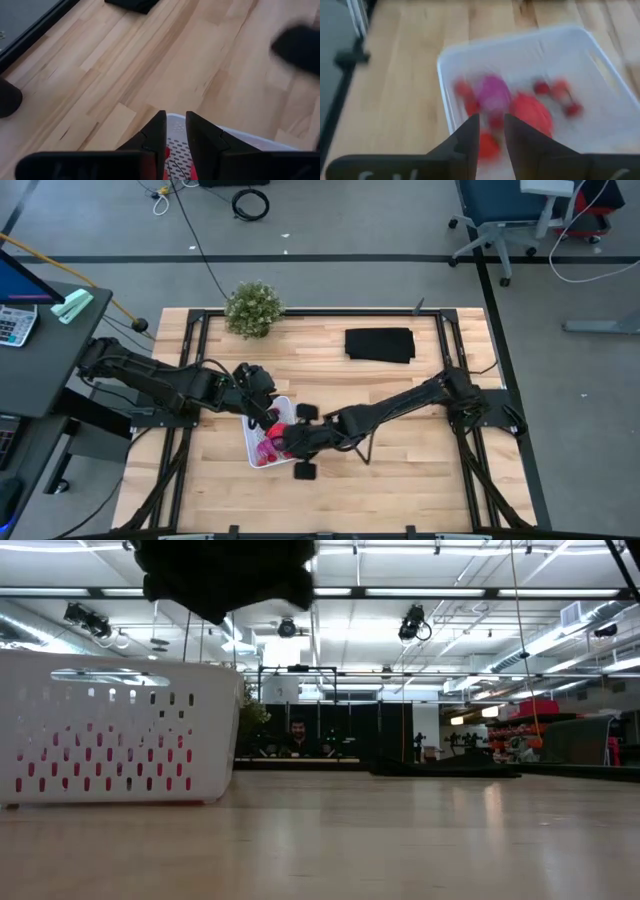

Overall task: Pick and placing Produce into tupperware
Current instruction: Return to Home Position

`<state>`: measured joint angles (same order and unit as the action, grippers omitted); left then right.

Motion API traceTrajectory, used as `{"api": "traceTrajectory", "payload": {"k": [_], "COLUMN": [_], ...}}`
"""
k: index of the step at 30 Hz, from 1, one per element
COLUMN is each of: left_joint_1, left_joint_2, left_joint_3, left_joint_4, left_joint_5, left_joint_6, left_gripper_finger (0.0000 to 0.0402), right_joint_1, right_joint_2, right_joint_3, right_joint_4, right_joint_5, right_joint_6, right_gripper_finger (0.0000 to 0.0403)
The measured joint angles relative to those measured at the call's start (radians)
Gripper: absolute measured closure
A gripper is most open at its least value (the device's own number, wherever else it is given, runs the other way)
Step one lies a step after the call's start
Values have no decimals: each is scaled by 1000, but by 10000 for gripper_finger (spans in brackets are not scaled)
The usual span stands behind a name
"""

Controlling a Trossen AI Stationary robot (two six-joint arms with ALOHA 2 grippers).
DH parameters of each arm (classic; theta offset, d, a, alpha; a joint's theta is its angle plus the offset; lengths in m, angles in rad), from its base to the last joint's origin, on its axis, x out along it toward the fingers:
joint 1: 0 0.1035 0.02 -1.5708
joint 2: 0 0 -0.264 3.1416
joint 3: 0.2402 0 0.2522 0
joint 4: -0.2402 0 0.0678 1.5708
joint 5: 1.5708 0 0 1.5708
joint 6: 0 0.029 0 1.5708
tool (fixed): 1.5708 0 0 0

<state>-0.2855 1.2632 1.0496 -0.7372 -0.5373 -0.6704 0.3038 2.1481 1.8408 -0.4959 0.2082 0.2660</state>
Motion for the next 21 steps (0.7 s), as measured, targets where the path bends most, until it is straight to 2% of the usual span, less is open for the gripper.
{"api": "traceTrajectory", "payload": {"k": [3,6,8,11,17,19,21], "left_joint_1": [0,-5,-6,-18,-67,-88,-111], "left_joint_2": [-14,-61,-96,-158,-292,-351,-413], "left_joint_3": [0,6,38,137,327,342,327], "left_joint_4": [-4,-26,-97,-281,-541,-577,-584], "left_joint_5": [5,70,109,113,14,-50,-85], "left_joint_6": [-25,-52,-59,-84,-33,-33,-32], "left_gripper_finger": [322,323,326,333,346,349,352], "right_joint_1": [0,5,11,30,121,161,208], "right_joint_2": [-83,-188,-249,-339,-488,-518,-542], "right_joint_3": [0,0,0,0,0,0,0], "right_joint_4": [-238,-428,-511,-583,-729,-769,-791], "right_joint_5": [0,8,27,94,319,399,423], "right_joint_6": [-5,44,96,93,170,213,238], "right_gripper_finger": [306,307,307,305,304,304,303]}}
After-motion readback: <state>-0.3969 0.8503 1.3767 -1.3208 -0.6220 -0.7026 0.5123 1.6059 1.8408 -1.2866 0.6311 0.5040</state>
